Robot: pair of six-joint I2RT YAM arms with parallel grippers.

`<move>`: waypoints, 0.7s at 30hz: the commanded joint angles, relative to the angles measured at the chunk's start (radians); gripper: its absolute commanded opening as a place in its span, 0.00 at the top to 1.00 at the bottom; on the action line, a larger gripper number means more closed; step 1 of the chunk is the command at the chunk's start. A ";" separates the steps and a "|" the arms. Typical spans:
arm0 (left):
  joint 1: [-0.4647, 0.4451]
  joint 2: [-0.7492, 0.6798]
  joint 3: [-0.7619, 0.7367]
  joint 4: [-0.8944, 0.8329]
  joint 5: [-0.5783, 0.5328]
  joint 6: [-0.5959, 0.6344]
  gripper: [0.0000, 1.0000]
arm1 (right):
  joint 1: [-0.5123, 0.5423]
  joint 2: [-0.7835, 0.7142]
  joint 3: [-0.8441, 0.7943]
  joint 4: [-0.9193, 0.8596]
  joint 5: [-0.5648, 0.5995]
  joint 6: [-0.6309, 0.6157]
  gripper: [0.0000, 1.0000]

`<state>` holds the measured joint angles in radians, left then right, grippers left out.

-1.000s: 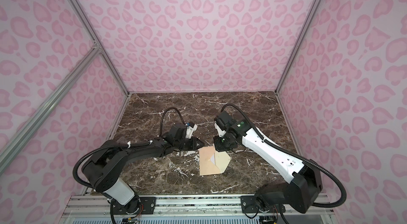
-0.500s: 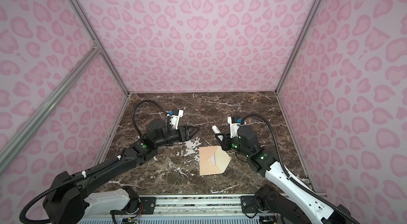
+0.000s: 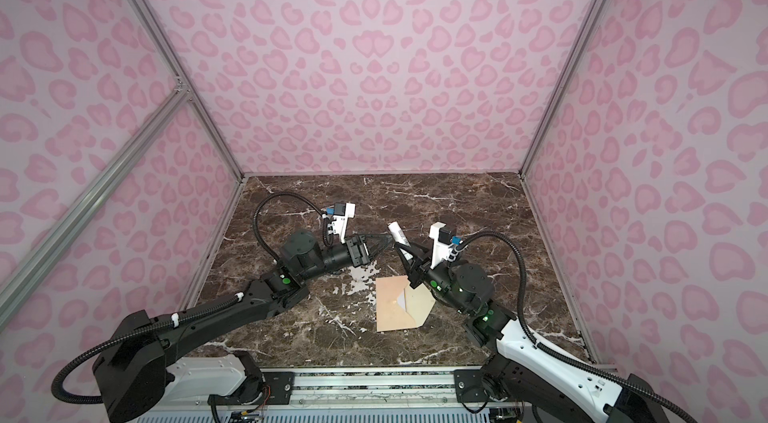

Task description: Place the letter into the envelope and seal it

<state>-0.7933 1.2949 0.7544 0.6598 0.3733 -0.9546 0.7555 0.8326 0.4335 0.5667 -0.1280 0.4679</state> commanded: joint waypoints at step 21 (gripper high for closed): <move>-0.025 0.103 0.059 0.169 0.064 -0.070 0.63 | 0.077 0.049 -0.014 0.098 0.060 -0.222 0.92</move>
<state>-0.8177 1.3918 0.8047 0.7834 0.4171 -1.0199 0.8268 0.8776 0.4252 0.6449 -0.0723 0.2886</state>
